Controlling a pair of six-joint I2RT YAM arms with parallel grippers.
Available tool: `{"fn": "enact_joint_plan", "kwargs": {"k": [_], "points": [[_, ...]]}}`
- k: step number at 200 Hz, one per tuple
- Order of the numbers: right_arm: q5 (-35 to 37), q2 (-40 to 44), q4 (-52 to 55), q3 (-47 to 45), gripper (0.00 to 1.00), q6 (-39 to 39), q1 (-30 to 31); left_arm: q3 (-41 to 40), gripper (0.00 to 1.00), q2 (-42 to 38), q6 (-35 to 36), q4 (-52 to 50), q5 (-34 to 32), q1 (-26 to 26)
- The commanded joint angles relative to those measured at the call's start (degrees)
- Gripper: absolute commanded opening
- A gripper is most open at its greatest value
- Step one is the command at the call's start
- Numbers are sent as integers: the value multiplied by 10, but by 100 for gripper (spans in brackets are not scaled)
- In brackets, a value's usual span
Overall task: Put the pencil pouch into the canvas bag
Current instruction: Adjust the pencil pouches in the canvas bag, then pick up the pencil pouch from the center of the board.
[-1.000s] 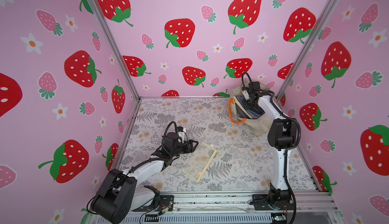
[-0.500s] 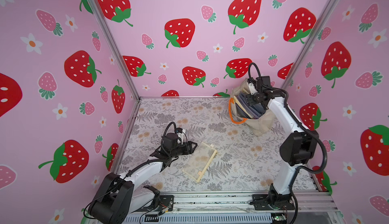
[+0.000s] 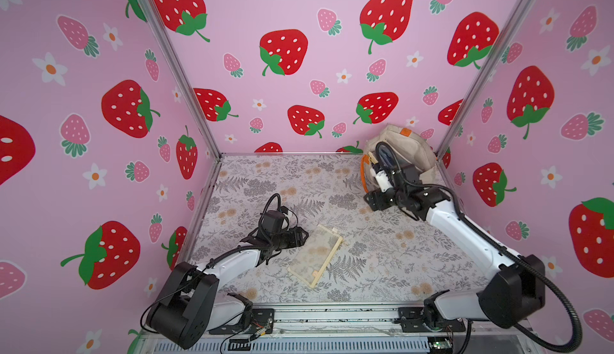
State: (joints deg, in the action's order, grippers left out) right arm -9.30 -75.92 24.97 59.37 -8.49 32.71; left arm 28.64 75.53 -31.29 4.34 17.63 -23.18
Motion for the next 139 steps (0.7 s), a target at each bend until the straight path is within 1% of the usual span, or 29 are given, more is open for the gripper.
{"fn": "enact_joint_plan", "kwargs": {"k": [1,18,32,58,79,100,139], "points": [[-68,32,-99,-103,79,-133,43,20,70,19,9,-10,7,2],[-73,34,-149,-155,81,-184,88,6,71,21,0,3,22,0],[-74,26,-186,-179,84,-214,120,-4,71,18,-6,7,25,-5],[-91,-19,-263,-211,89,-261,160,-23,72,9,-19,10,16,-25],[-106,-70,-346,-238,90,-295,175,-37,73,3,-30,10,3,-45],[-116,-118,-407,-250,90,-314,178,-48,73,3,-39,12,-9,-62],[-110,-164,-438,-249,91,-319,175,-63,73,14,-49,24,-33,-90]]}}
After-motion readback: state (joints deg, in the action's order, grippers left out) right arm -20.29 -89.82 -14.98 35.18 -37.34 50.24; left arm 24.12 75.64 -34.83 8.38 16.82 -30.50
